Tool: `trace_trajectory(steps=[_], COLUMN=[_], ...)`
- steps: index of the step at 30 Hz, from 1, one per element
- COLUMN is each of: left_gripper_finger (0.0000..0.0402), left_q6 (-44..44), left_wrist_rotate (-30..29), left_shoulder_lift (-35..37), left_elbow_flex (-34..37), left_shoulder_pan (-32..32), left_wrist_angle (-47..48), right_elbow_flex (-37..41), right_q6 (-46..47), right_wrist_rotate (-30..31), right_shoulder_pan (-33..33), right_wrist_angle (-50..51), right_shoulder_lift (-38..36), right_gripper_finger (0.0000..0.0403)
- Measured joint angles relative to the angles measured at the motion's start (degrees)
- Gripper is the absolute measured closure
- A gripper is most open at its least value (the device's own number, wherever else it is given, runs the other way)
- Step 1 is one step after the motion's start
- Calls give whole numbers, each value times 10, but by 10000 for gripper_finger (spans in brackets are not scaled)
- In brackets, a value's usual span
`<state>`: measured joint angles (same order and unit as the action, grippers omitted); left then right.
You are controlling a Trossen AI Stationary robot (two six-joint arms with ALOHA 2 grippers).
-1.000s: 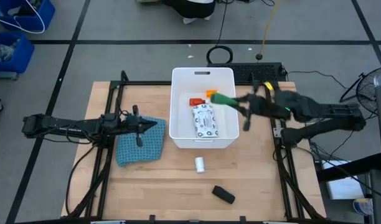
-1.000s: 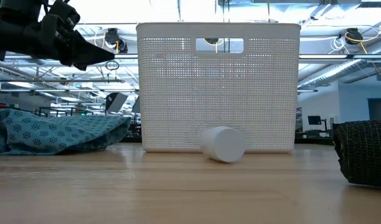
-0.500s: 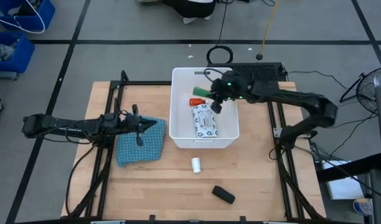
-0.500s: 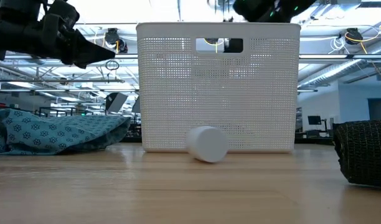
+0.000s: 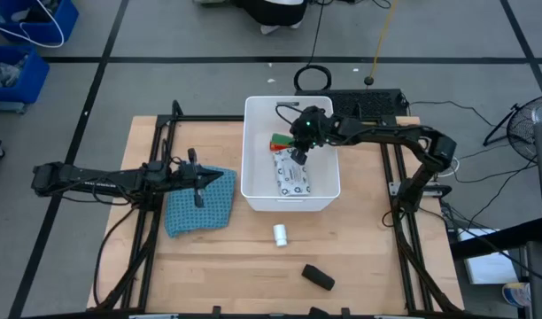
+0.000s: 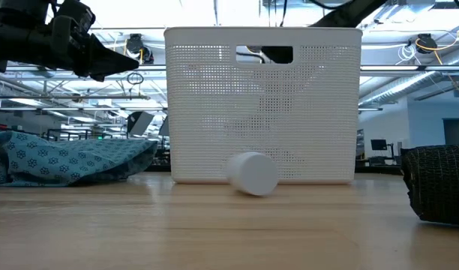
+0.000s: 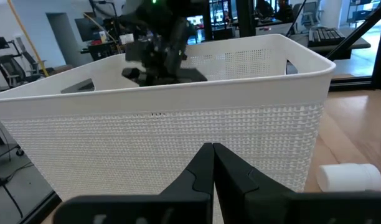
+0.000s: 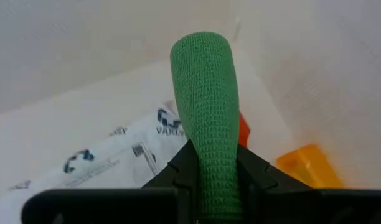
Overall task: Pick & place medical supplies in basket/bin
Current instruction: Put the green bandage into the white bin, then put the black bandage into the white bin
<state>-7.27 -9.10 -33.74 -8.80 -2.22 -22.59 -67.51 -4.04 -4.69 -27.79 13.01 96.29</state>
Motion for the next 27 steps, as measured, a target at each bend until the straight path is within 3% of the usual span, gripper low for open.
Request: trace_trajectory(steps=[10,22,27], left_gripper_finger=[392,392,392], left_q6=[2,6,15], left_wrist_rotate=[0,1,2], left_shoulder_lift=[0,0,0], left_elbow_flex=[0,0,0], left_shoulder_pan=[0,0,0], left_wrist_angle=[0,0,0], right_elbow_flex=[0,0,0], right_q6=[-14,38,35], right_wrist_rotate=[-6,-10,3], right_shoulder_pan=[0,-3,-3], right_wrist_angle=[6,5,7], right_shoulder_lift=[9,2,-23], right_gripper_finger=[341,192,151])
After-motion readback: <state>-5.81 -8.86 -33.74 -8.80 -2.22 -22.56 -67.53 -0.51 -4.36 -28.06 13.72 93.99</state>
